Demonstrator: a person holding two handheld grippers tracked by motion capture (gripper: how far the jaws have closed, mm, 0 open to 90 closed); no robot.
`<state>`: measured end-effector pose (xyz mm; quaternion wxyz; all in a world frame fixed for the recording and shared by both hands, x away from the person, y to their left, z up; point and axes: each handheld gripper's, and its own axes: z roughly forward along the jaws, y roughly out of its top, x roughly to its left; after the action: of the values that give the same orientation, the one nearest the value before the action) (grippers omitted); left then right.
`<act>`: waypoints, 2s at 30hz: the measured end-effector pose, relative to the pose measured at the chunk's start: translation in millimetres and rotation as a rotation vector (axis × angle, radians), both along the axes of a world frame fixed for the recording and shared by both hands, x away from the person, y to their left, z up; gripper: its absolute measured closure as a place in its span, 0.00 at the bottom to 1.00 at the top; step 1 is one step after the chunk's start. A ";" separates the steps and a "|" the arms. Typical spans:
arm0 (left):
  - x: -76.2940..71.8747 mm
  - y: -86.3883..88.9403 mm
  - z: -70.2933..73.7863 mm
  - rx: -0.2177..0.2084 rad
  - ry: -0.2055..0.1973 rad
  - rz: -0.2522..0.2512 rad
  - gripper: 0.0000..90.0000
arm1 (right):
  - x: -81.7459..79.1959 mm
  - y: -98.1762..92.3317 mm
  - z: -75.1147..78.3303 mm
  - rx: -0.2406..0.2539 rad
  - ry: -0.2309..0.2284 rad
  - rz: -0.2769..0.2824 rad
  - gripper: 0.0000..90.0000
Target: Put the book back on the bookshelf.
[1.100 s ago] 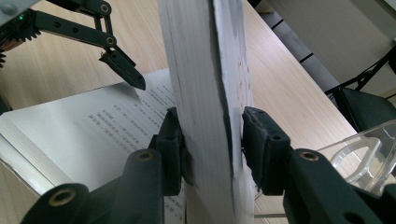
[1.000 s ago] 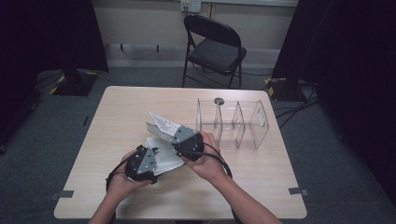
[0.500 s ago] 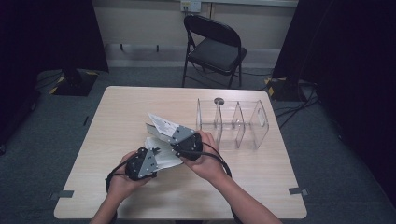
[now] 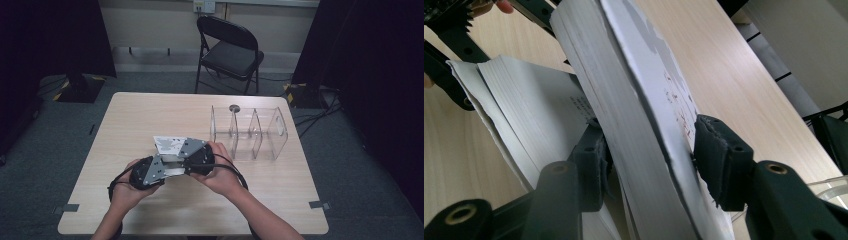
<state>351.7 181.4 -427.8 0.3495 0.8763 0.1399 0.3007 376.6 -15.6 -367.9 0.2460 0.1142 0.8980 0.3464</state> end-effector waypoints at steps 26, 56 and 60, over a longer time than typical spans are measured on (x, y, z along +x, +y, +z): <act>5.2 -4.4 28.7 0.118 0.084 -0.007 0.75 | -2.7 -54.9 34.8 0.143 0.154 -0.038 0.31; 28.2 -1.6 64.0 0.240 0.240 0.013 0.82 | -3.9 -106.9 -95.4 0.094 0.386 -0.128 0.23; 30.4 0.0 65.8 0.256 0.250 0.010 0.82 | -2.6 -107.5 -105.3 0.087 0.423 -0.135 0.23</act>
<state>382.1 181.4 -361.9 0.2135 0.9434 0.1472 0.2067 374.1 -123.1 -473.2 0.0697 0.2548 0.9042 0.3357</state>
